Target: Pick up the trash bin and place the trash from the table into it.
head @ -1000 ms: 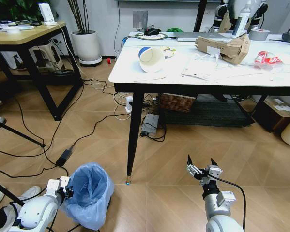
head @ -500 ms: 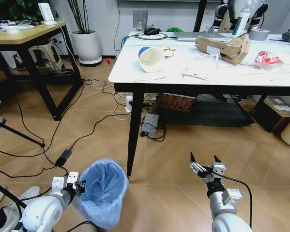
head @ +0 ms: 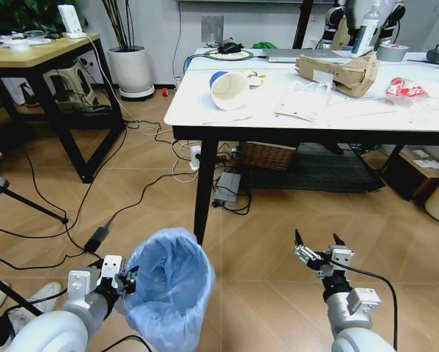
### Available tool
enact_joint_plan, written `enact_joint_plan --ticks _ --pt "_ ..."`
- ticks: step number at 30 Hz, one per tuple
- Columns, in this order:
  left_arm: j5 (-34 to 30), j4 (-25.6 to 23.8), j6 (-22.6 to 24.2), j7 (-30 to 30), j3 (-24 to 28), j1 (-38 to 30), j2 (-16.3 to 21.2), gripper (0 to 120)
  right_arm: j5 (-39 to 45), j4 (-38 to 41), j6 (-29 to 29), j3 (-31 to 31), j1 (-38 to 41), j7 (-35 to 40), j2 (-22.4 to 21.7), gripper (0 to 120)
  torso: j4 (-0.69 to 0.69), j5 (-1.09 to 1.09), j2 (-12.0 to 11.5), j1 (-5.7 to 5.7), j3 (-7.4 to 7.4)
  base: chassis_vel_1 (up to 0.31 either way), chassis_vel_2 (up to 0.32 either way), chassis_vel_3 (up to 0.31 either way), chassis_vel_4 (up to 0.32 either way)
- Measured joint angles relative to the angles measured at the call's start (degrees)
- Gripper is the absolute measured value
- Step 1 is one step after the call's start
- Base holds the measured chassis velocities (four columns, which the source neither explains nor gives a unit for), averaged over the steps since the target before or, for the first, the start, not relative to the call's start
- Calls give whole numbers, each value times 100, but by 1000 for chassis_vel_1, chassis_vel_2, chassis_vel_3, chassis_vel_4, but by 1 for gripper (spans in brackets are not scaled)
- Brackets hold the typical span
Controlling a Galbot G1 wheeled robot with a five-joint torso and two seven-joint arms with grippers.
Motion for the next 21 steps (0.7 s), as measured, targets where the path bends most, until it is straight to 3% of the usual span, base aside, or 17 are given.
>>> enact_joint_plan --ticks 5,10,21 --pt "-490 -238 -1 -676 97 274 13 0 -32 86 -10 -9 -112 15 11 100 0 -1 0 0 0 0 0 0 0" --pt "-530 -240 -2 -1105 96 780 -75 0 -113 133 -8 -42 -176 15 58 100 1 0 0 0 0 0 0 0 0" --pt "-396 -204 -6 -1127 -47 1025 23 0 -185 189 -1 -74 -218 3 140 100 1 0 0 0 1 0 0 0 0"
